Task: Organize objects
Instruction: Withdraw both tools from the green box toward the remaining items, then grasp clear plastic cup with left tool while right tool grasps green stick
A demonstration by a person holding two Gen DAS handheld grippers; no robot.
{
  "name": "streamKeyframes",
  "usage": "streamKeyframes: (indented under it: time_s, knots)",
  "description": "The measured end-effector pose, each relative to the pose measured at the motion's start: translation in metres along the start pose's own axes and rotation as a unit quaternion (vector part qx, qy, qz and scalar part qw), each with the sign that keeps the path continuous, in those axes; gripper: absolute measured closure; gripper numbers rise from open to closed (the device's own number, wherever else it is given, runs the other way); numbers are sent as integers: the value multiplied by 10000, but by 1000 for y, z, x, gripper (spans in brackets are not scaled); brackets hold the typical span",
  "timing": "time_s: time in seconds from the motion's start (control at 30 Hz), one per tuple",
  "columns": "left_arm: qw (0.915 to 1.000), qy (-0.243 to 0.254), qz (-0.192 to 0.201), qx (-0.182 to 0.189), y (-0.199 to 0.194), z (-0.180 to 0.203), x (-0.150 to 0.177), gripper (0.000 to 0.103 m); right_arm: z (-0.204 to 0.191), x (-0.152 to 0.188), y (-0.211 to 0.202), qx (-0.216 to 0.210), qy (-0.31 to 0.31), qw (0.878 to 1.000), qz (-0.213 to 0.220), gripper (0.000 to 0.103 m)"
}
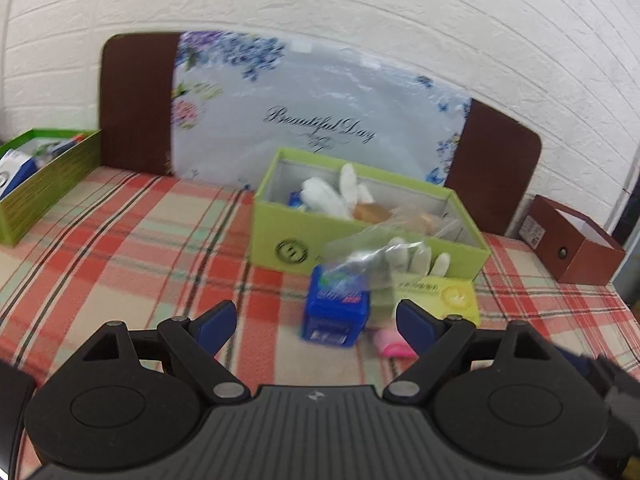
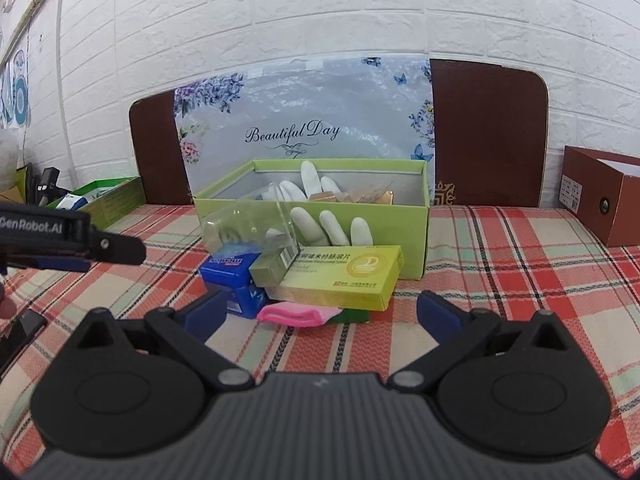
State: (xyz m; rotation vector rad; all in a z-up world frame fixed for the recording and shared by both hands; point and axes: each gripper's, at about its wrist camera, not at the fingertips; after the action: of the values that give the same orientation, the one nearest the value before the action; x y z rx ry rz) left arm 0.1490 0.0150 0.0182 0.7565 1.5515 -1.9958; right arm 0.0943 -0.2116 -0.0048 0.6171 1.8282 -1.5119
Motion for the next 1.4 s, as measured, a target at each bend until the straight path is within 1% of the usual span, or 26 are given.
streamKeyframes:
  time_s: [0.07, 0.17, 0.23, 0.33, 0.4, 0.43, 0.5, 0.6, 0.67, 0.8, 0.83, 0.93, 1.0, 1.07, 1.1, 1.2, 1.27, 1.3, 1.4]
  knots:
    - [9998, 153, 115, 85, 9, 11, -14, 13, 5, 2, 0, 15, 66, 10000, -64, 0]
    - [9982, 461, 234, 318, 24, 24, -39, 13, 12, 5, -2, 66, 119, 9999, -89, 0]
    - [9964, 657, 242, 479, 35, 29, -54, 13, 17, 7, -5, 102, 167, 9998, -85, 0]
    - [9933, 914, 294, 639, 47, 31, -69, 13, 25, 8, -7, 122, 261, 9995, -91, 0]
    - [9911, 1078, 163, 770, 56, 31, -71, 13, 30, 10, -7, 112, 334, 9993, -114, 0]
    - [9894, 1172, -20, 856, 61, 31, -70, 13, 31, 10, -6, 107, 357, 9992, -125, 0]
    - [9868, 1237, -339, 984, 70, 28, -60, 13, 34, 11, -4, 100, 386, 9991, -149, 0]
    - [9855, 1175, -561, 1092, 73, 23, -36, 17, 35, 10, -1, 71, 414, 9990, -150, 0]
    - [9849, 1108, -516, 1223, 68, 20, -23, 17, 36, 10, 3, 33, 415, 9990, -179, 0]
    - [9890, 1078, -267, 978, 63, 23, -17, 17, 36, 8, 11, 17, 402, 9989, -260, 0]
    - [9892, 1056, -271, 977, 63, 24, -19, 17, 36, 8, 13, 13, 415, 9988, -271, 0]
    - [9871, 1006, -383, 1187, 64, 28, -20, 17, 35, 6, 16, -17, 428, 9987, -272, 0]
    - [9869, 1032, -396, 1172, 61, 29, -15, 17, 34, 6, 18, -15, 396, 9987, -308, 0]
    - [9895, 877, -422, 1065, 52, 22, -5, 17, 35, 8, 20, 9, 387, 9986, -357, 0]
    - [9905, 755, -424, 1072, 44, 14, 3, 17, 37, 10, 20, 34, 396, 9985, -369, 0]
    - [9893, 479, -400, 1320, 15, -10, 27, 17, 44, 14, 18, 91, 440, 9982, -409, 0]
    - [9861, 519, -453, 1514, 1, -18, 42, 17, 48, 14, 21, 107, 462, 9979, -442, 0]
    - [9843, 613, -544, 1561, -1, -17, 48, 17, 49, 13, 23, 123, 477, 9977, -459, 0]
    - [9783, 1127, -770, 1560, 7, -1, 57, 16, 48, 11, 28, 97, 521, 9976, -442, 0]
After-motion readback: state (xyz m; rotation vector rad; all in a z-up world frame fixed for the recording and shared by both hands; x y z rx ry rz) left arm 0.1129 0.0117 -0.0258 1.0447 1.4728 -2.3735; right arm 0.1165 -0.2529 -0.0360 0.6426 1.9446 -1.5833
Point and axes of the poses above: each gripper's, at about its wrist camera, not at the fingertips, and y roughly the way its jaws point, z to its right, x to its underside, and after that the axes turned 14 degrees about -z, right-handed
